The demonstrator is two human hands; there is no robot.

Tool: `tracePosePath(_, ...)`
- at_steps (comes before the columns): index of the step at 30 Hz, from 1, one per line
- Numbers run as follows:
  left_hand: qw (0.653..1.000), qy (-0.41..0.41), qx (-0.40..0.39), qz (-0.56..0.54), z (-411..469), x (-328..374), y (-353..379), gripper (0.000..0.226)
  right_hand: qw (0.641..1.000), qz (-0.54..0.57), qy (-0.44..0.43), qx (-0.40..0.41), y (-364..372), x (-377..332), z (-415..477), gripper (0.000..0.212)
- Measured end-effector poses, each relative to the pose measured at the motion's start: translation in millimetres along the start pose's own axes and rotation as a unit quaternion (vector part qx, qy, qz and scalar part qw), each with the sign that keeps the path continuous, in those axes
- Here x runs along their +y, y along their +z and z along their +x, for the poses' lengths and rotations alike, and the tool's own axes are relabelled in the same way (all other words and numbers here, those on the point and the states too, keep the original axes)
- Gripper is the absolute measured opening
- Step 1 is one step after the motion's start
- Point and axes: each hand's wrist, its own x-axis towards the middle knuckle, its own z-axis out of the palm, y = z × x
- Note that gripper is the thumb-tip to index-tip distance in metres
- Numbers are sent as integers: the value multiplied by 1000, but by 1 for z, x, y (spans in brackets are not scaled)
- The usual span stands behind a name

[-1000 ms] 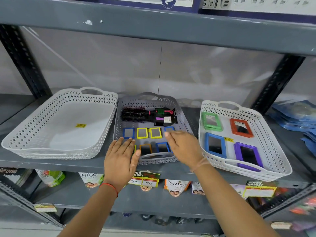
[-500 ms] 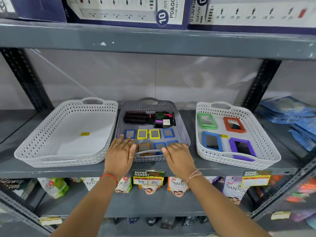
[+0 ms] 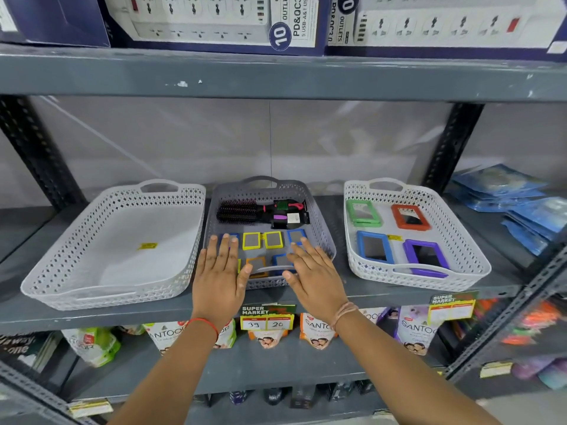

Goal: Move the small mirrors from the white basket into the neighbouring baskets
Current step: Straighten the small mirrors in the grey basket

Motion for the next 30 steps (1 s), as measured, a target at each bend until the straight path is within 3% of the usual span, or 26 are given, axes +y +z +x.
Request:
tracePosePath(6,1000,-1,12,-2,2,-7,4,68,999,-22,-22,22,9,0,-1,67)
tracePosePath(22,1000,-16,-9,10,-2,-4,6,87,997,-10,-68,32,15,12,0,72)
tracePosePath(30,999,12,29,-26,4,8,3,71,997,-19,-42,56,6,16,-3,69)
